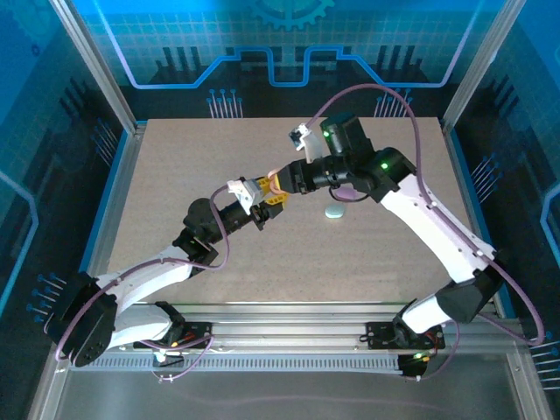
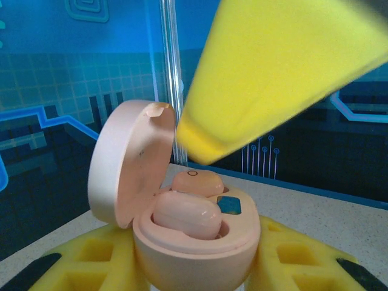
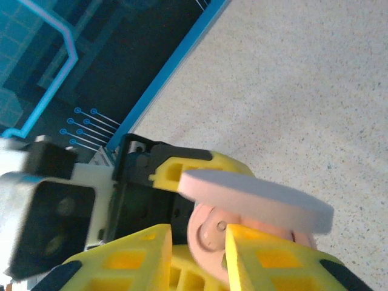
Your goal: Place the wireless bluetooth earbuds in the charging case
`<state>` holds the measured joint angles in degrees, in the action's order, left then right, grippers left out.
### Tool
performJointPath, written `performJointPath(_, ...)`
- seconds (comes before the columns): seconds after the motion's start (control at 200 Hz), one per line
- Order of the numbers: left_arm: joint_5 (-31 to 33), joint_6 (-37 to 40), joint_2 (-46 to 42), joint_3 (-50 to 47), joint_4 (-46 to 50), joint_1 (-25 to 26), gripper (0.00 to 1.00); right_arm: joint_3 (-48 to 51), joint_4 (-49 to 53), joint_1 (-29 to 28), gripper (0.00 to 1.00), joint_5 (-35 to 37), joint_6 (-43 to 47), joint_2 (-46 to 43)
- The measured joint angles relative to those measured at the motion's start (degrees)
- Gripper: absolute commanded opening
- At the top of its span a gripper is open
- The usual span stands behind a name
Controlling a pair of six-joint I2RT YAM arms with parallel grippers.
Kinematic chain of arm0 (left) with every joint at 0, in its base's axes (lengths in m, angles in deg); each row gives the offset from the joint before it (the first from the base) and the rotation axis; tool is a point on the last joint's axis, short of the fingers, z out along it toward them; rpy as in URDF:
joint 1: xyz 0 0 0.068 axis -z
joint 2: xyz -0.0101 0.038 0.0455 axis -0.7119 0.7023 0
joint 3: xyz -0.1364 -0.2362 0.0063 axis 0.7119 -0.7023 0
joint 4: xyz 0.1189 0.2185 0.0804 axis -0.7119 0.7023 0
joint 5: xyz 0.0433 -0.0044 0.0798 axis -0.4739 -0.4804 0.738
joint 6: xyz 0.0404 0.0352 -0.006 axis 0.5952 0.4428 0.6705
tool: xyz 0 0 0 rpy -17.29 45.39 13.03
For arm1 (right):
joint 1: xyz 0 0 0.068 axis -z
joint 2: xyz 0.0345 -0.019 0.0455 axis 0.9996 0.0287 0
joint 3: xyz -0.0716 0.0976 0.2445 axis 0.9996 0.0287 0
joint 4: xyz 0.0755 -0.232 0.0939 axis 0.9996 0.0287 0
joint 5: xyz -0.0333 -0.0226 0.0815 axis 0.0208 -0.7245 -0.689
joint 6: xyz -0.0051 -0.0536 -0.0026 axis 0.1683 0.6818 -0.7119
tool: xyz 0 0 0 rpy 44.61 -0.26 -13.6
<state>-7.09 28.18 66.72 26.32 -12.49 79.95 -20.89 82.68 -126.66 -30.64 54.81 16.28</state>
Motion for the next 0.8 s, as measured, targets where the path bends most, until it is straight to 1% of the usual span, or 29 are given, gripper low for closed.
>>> performJointPath(0.115, -0.26, 0.0, 0.0, 0.0, -0.02, 0.0, 0.31, 2.12, -1.77, 0.02, 0.35, 1.75, 0.55, -5.03)
performJointPath(0.17, -0.61, 0.0, 0.0, 0.0, 0.0, 0.02, 0.31, 3.13, -2.51, 0.2, 0.41, 2.91, 0.59, -7.37)
performJointPath(0.22, -1.11, 0.02, 0.0, 0.0, -0.02, 0.02, 0.31, 3.58, -3.06, 0.74, 0.43, 3.5, 0.37, -8.83)
performJointPath(0.265, -1.79, 0.02, 0.0, 0.0, 0.0, 0.02, 0.31, 3.82, -3.72, 1.55, 0.45, 3.85, 0.04, -9.49)
performJointPath(0.315, -2.62, 0.0, 0.0, 0.0, 0.0, 0.02, 0.31, 3.87, -4.15, 3.1, 0.5, 3.87, -1.09, -9.49)
performJointPath(0.4, -4.02, 0.0, 0.0, 0.0, 0.0, 0.02, 0.31, 3.69, -4.98, 6.16, 0.53, 1.97, -2.4, -7.76)
performJointPath(0.5, -5.53, -0.04, 0.0, 0.0, 0.02, 0.02, 0.31, 1.62, -4.5, 8.68, 0.56, -1.4, -4.15, -2.75)
performJointPath(0.66, -6.67, -0.11, 0.0, 0.0, 0.02, 0.09, 0.31, -2.08, -2.14, 9.11, 0.57, -6.51, -4.55, 4.96)
performJointPath(0.795, -6.67, -0.66, 0.0, 0.0, 0.02, 0.11, 0.31, -1.79, -0.11, 9.11, 0.58, -10.56, -4.31, 6.21)
